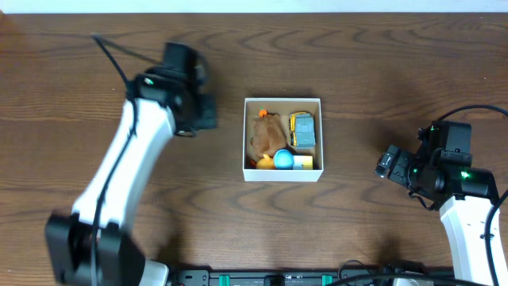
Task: Pack container
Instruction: 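Carry the green toy with the left gripper into the box and release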
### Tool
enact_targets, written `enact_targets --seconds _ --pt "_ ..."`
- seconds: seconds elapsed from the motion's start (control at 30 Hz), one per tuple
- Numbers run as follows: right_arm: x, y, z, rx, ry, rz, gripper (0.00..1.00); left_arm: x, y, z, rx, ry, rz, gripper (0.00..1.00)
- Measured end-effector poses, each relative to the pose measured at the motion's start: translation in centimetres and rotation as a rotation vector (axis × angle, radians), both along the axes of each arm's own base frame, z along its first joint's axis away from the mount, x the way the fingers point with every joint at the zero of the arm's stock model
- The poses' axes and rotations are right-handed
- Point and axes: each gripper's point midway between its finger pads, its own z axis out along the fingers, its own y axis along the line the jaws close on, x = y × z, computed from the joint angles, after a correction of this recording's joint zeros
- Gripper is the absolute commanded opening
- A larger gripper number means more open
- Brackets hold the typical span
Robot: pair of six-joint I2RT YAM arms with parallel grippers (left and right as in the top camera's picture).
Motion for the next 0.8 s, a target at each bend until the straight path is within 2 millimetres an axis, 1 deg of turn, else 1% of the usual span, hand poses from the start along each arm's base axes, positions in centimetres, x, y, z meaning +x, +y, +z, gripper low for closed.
enact_targets --seconds 0.03,0.07,0.13,0.2,0.27,0.33,0.43,0.47,0.5,0.53,0.63,0.7,0.8 --pt "0.0 0.0 0.0 0.0 -0.002 0.0 0.99 -0.5 -1.3 0.9 -0.005 -0.027 -0.05 0.2" --pt "0.1 0.0 0.0 -0.001 -0.004 0.0 0.99 -1.5 -3.2 1.7 -0.009 -0.055 -0.124 0.2" --pt "0.1 0.0 0.0 -0.001 -0.005 0.0 0.99 -3.0 -5.7 2.4 -0.012 -0.078 -0.226 0.2" --pt "0.1 0.0 0.1 -0.001 -0.006 0.0 0.99 -4.1 -7.6 2.4 -0.007 -0.081 -0.302 0.2" --pt "0.1 0.0 0.1 -0.001 -0.006 0.0 0.99 -4.8 -8.8 1.9 0.016 -0.08 -0.35 0.2" --pt "0.1 0.0 0.1 -0.001 -0.006 0.0 0.99 -5.2 -9.4 1.5 0.033 -0.075 -0.376 0.2" --pt "0.1 0.0 0.1 -0.001 -0.006 0.0 0.99 -5.4 -9.8 0.9 0.055 -0.066 -0.394 0.21" --pt "0.1 0.0 0.1 -0.001 -0.006 0.0 0.99 -5.4 -9.8 0.8 0.059 -0.064 -0.395 0.26" --pt "0.1 0.0 0.1 -0.001 -0.006 0.0 0.99 -5.5 -9.8 0.6 0.062 -0.061 -0.396 0.34" --pt "0.1 0.0 0.1 -0.001 -0.006 0.0 0.99 -5.5 -9.8 0.5 0.065 -0.059 -0.395 0.39" --pt "0.1 0.0 0.1 -0.001 -0.006 0.0 0.99 -5.5 -9.6 0.5 0.071 -0.058 -0.393 0.4" --pt "0.1 0.0 0.1 -0.001 -0.006 0.0 0.99 -5.5 -9.6 0.5 0.073 -0.059 -0.392 0.5" --pt "0.1 0.0 0.1 -0.001 -0.006 0.0 0.99 -5.4 -9.5 0.5 0.077 -0.061 -0.391 0.52"
